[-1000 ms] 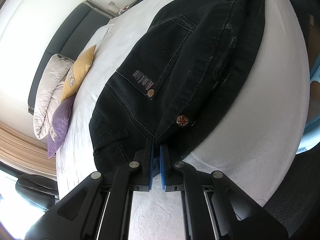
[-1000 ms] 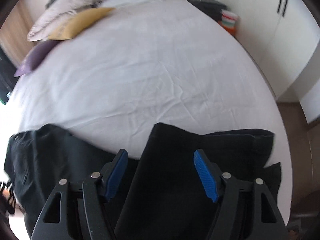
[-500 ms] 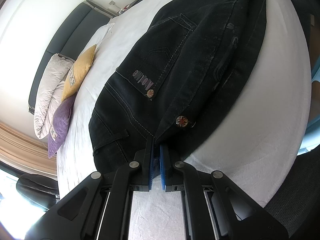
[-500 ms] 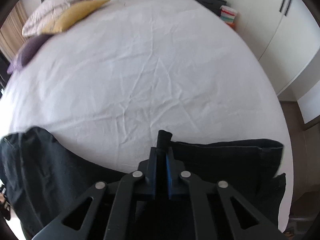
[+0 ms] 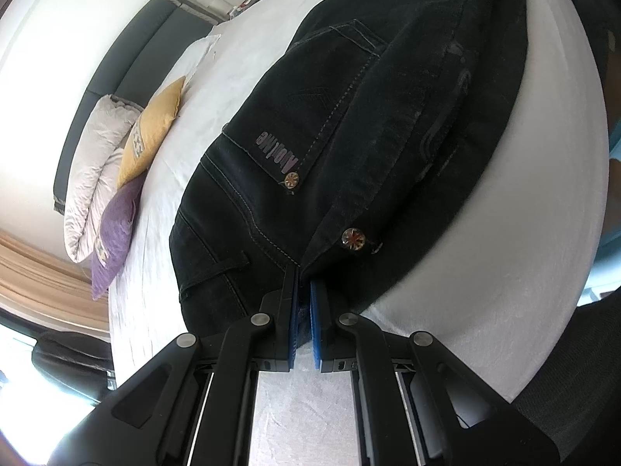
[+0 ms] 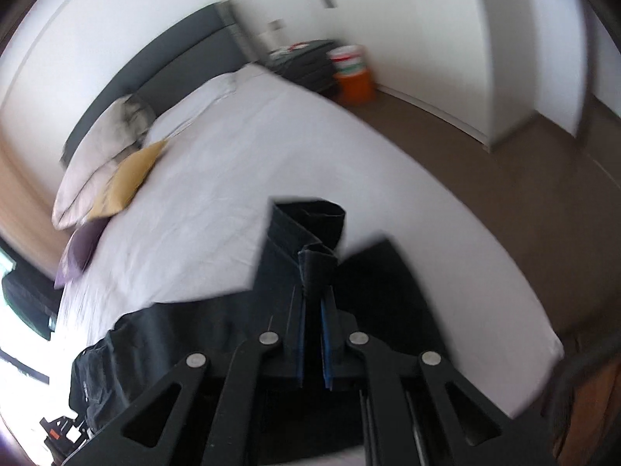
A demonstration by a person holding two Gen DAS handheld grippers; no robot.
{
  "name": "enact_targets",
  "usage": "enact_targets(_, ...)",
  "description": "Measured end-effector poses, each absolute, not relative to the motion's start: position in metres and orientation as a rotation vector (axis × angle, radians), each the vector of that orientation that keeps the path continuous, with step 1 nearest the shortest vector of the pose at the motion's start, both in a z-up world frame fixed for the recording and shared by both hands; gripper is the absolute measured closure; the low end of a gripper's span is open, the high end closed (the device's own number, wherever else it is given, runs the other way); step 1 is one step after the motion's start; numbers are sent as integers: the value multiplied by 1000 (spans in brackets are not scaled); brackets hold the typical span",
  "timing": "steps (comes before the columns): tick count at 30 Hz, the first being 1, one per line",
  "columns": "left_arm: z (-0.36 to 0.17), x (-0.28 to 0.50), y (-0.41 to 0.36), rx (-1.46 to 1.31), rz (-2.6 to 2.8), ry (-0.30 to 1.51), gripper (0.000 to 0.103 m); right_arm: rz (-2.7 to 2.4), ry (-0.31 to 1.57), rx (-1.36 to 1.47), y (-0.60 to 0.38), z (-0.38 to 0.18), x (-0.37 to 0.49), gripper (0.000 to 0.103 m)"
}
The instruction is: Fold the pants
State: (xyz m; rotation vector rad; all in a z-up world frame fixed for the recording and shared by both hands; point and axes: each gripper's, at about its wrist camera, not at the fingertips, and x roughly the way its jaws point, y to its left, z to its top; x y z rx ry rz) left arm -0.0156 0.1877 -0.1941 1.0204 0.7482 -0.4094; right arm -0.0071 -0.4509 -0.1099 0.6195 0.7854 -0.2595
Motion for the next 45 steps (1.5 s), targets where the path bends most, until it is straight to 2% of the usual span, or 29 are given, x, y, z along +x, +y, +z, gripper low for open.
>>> enact_targets(6,-196,-14,178,1054,-379,772,99,-301,836,841,-463,-169,-46,95)
enact_targets(14,-195,-12,170,1083,-363,801,98,-285,789,831,-461,-157,-75,95)
enact_targets(19,-196,-13,167,1084,-343,798,98,-283,827,905,-472,-184,-75,97)
enact_targets(22,-195,-18,167,1089,-333,793,97,-264,847,899,-474,-181,-74,96)
enact_targets(24,-193,-21,168,1083,-330,785,95,-272,856,937,-482,-179,-80,93)
enact_targets(25,-191,-23,169,1076,-328,780,94,-282,861,944,-486,-178,-83,88)
enact_targets(26,-188,-25,170,1067,-328,776,93,-314,873,934,-490,-175,-87,72)
enact_targets(27,-185,-27,170,1058,-331,774,90,-348,880,923,-493,-172,-92,67)
enact_targets(29,-179,-34,171,1046,-348,770,78,-409,873,888,-501,-159,-104,65)
enact_targets(31,-173,-47,172,1053,-355,752,32,-418,839,857,-505,-142,-106,65)
enact_targets(32,-170,-52,173,1047,-363,747,27,-402,824,845,-504,-135,-103,65)
enact_targets(38,-149,-72,176,986,-340,768,26,-92,751,752,-456,-91,-42,65)
enact_targets(42,-111,-61,155,809,-317,709,25,61,786,802,-432,-112,-2,65)
enact_targets(45,-91,-40,133,616,-356,705,21,81,861,862,-428,-147,12,65)
